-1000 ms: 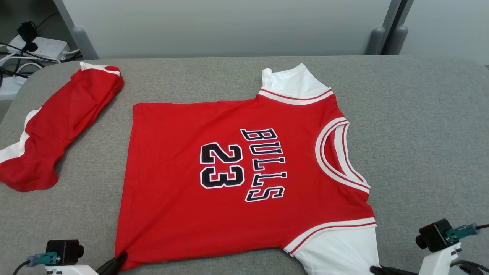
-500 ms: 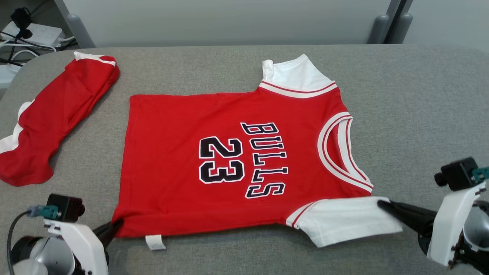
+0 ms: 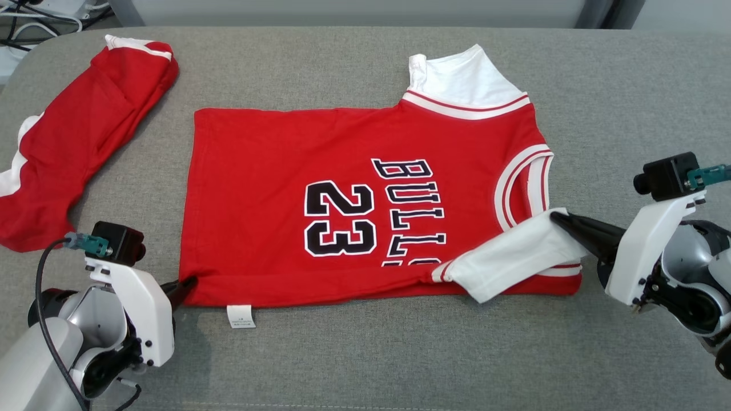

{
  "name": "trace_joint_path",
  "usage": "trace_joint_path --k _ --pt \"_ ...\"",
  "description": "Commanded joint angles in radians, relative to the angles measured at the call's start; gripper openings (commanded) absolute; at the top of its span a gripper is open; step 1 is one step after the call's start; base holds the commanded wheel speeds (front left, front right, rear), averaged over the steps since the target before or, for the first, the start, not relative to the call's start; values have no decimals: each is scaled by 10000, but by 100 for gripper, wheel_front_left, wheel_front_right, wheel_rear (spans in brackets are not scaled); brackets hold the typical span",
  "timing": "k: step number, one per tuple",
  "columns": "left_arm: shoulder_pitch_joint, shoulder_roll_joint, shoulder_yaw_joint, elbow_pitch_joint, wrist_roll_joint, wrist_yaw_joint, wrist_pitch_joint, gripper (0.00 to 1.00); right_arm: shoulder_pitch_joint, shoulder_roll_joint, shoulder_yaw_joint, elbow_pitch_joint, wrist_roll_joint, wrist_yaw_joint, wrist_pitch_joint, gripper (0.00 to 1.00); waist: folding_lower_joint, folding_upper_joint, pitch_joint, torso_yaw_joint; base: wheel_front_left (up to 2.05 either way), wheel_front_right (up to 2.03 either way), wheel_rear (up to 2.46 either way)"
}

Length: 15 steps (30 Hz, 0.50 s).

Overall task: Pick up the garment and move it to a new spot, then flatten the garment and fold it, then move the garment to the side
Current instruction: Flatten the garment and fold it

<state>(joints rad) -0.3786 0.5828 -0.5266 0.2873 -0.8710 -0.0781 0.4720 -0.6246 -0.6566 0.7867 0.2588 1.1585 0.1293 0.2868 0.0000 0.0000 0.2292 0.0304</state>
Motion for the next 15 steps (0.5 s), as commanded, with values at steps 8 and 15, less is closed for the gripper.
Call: trace_joint_path --k 8,15 --pt "-1620 -7 343 843 107 -121 -85 0 -1166 491 149 1507 -384 14 -433 0 0 0 539 178 0 0 0" --pt "-2149 -379 238 1494 66 -271 -341 0 -1622 742 343 2198 -348 14 -704 0 0 0 839 231 0 0 0"
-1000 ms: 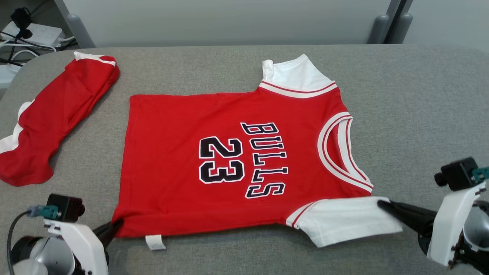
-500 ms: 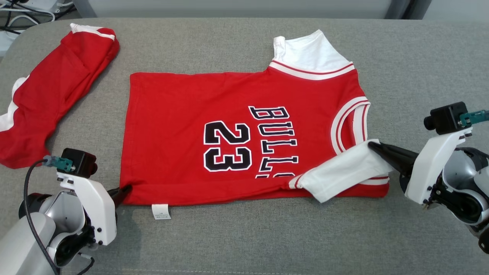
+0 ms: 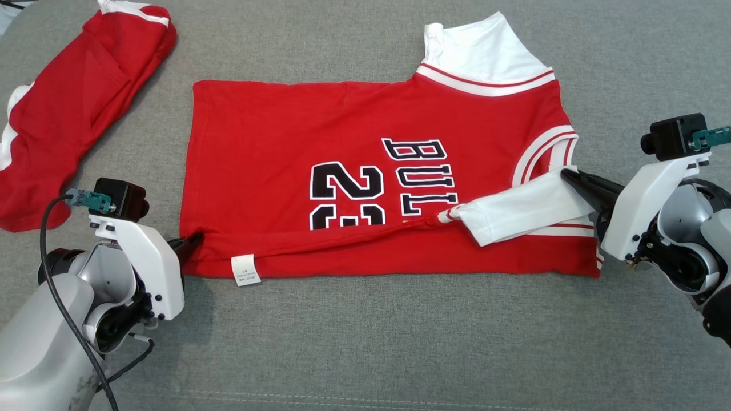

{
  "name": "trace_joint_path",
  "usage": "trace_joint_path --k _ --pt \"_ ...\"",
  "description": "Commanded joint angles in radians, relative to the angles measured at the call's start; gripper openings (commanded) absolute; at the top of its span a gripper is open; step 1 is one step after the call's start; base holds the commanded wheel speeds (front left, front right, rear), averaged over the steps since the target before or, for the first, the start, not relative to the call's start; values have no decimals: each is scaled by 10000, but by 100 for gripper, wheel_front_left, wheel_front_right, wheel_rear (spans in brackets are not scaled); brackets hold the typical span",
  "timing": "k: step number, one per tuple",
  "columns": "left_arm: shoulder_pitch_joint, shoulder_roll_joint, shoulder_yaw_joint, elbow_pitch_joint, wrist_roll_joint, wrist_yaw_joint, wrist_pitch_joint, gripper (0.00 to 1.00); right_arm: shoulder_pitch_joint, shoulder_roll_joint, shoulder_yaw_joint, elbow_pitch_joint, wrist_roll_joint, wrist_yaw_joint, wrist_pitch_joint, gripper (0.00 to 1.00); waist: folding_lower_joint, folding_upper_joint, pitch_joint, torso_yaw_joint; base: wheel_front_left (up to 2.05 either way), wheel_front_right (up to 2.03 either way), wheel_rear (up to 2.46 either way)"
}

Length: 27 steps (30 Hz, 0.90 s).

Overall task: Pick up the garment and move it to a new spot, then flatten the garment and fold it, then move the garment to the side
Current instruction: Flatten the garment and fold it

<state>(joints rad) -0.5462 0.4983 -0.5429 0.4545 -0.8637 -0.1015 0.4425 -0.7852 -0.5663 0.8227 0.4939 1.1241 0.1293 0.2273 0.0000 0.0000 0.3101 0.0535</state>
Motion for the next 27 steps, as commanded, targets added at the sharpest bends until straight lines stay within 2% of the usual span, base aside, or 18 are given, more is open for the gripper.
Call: trace_joint_path --k 1,2,3,4,5,6,14,19,27 --pt "-528 428 381 -78 -4 -64 -123 0 -70 -144 33 -66 -13 14 -164 0 0 0 59 -1 0 0 0" --pt "-585 384 380 -7 -22 -96 -245 0 -109 -116 56 27 40 14 -186 0 0 0 113 -7 0 0 0" --pt "-648 341 378 69 -24 -122 -385 25 -155 -84 73 101 94 14 -219 0 0 0 160 -9 0 0 0" --pt "-703 310 354 160 -19 -146 -486 55 -205 -57 83 174 120 14 -299 0 0 0 196 -13 0 0 0" --pt "-752 291 327 242 -10 -166 -573 100 -240 -18 83 244 187 14 -347 33 0 0 235 -21 0 0 0" --pt "-796 258 298 316 -9 -187 -682 100 -280 9 114 298 217 14 -389 99 0 0 258 -23 0 0 0" --pt "-1194 43 359 682 -11 -267 -2193 100 -605 148 -90 795 194 14 -1856 100 0 0 289 10 0 0 0" --pt "-1308 37 480 894 226 -277 -3512 100 -644 303 -231 1331 21 14 -2929 100 0 0 77 61 0 0 0" --pt "-199 -272 304 1123 252 -285 -5021 100 479 272 265 828 354 14 -3664 100 0 0 -626 93 0 0 0"
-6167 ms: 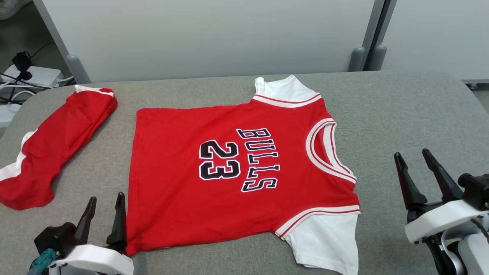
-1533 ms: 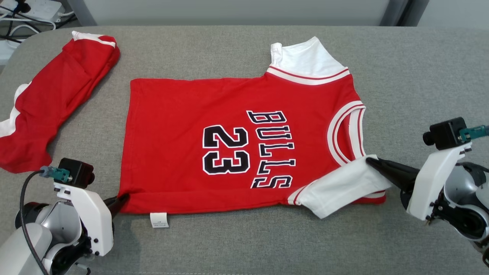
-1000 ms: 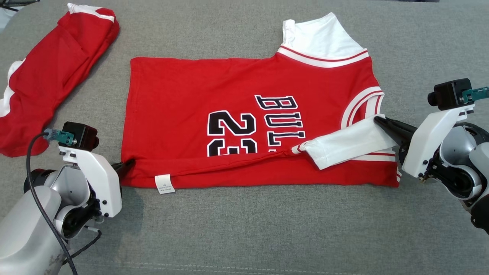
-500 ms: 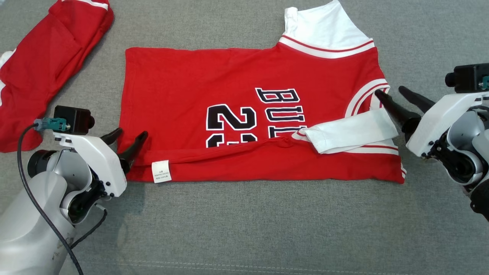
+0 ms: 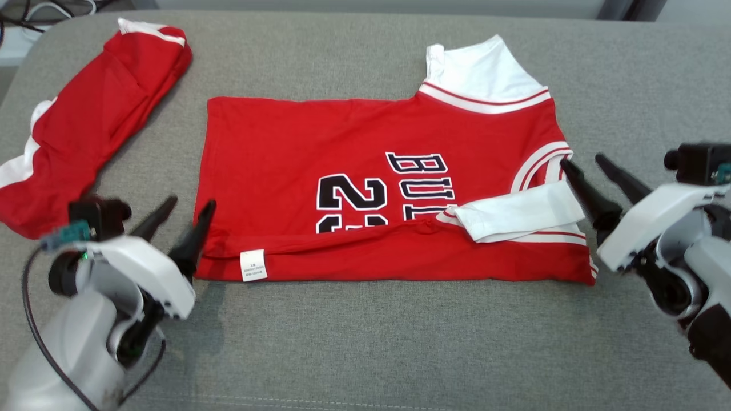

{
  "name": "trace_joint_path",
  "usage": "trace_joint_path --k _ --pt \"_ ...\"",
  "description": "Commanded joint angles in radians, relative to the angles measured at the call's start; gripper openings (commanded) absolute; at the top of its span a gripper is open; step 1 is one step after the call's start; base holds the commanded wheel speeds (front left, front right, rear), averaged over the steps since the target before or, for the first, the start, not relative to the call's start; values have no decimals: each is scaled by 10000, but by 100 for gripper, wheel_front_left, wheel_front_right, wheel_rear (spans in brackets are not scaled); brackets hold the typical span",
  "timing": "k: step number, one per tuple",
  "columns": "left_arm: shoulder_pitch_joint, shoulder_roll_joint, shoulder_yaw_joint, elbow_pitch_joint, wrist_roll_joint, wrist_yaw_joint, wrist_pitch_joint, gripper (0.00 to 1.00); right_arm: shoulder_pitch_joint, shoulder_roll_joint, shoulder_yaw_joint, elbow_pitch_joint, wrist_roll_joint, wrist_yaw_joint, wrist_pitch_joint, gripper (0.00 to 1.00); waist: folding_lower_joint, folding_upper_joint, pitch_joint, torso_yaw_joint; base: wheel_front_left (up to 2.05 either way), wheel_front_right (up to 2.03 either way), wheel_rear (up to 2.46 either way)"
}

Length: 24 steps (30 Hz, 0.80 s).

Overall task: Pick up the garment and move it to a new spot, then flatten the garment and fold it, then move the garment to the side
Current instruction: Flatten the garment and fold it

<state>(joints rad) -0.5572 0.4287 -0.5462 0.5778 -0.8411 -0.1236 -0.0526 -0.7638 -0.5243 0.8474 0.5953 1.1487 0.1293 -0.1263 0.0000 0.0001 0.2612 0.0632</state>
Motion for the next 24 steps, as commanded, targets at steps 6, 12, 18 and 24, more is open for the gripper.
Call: trace_joint_path --k 6,12,18,24 --pt "1118 95 276 -94 -154 -20 -905 100 1237 -335 386 -728 263 14 -546 100 0 -1 -697 -63 0 0 0" --pt "2101 -170 261 5 -439 95 -1190 100 2038 -412 625 -1002 405 14 -699 100 0 -1 -939 -187 0 0 0" --pt "2082 -313 359 533 -639 108 -1273 100 2230 -311 689 -1120 488 14 -739 100 0 -1 -854 -321 0 0 0" --pt "1849 -488 672 949 -1018 57 -1523 100 2252 -185 698 -1215 548 14 -779 100 0 -1 -646 -445 0 0 0"
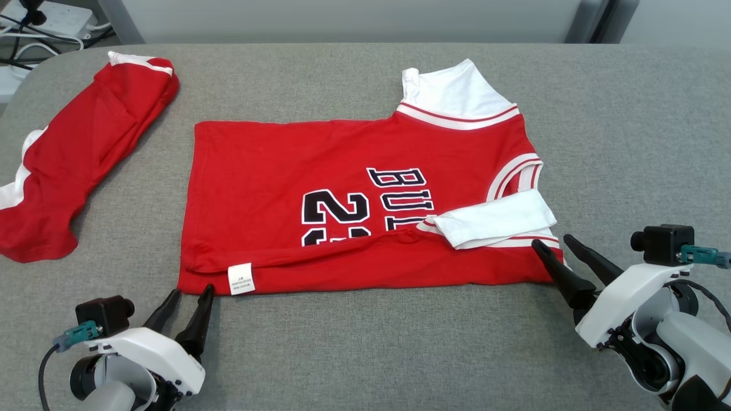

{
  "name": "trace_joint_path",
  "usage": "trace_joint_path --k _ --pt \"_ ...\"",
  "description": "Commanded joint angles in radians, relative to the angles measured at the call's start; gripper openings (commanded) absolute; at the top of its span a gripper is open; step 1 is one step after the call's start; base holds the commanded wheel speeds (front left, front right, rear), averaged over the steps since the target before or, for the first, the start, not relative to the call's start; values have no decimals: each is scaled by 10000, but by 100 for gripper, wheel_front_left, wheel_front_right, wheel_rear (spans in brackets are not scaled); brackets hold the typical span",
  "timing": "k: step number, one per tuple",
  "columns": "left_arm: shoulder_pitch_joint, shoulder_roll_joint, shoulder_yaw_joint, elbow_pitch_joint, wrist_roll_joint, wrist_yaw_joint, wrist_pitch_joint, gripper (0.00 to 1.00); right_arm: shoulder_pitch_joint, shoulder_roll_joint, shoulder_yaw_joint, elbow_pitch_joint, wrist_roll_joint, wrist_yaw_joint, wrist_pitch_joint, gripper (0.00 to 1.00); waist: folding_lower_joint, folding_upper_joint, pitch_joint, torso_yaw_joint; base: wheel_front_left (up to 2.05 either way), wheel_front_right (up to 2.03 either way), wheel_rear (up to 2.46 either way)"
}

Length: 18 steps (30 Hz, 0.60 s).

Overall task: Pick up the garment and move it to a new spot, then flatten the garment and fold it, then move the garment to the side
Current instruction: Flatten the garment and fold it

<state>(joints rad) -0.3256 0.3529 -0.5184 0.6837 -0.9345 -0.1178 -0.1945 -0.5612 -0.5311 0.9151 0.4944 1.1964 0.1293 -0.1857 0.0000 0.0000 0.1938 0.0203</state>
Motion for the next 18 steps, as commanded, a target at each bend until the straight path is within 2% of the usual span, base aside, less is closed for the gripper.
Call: trace_joint_path --k 1,6,7,10,11,18 --pt "-504 245 401 -57 -136 -15 -108 100 248 -110 33 -225 63 14 -200 100 0 0 57 -24 0 0 0" --pt "-643 -35 764 215 -861 -77 -129 100 470 -58 16 -278 161 14 -311 100 0 0 159 -42 0 0 0" --pt "-663 -50 777 269 -961 -88 -98 93 514 -45 24 -278 159 14 -332 100 0 0 182 -58 0 0 0" --pt "-745 -69 713 369 -1149 -111 -7 28 639 -14 47 -281 152 14 -391 100 0 0 241 -84 0 0 0" --pt "-773 -57 678 391 -1167 -115 -17 0 689 -3 31 -275 163 14 -418 100 0 0 253 -91 0 0 0" --pt "-795 -29 392 -103 -1745 -125 -41 0 1031 215 -155 -278 495 14 -547 100 0 0 337 -131 0 0 0"
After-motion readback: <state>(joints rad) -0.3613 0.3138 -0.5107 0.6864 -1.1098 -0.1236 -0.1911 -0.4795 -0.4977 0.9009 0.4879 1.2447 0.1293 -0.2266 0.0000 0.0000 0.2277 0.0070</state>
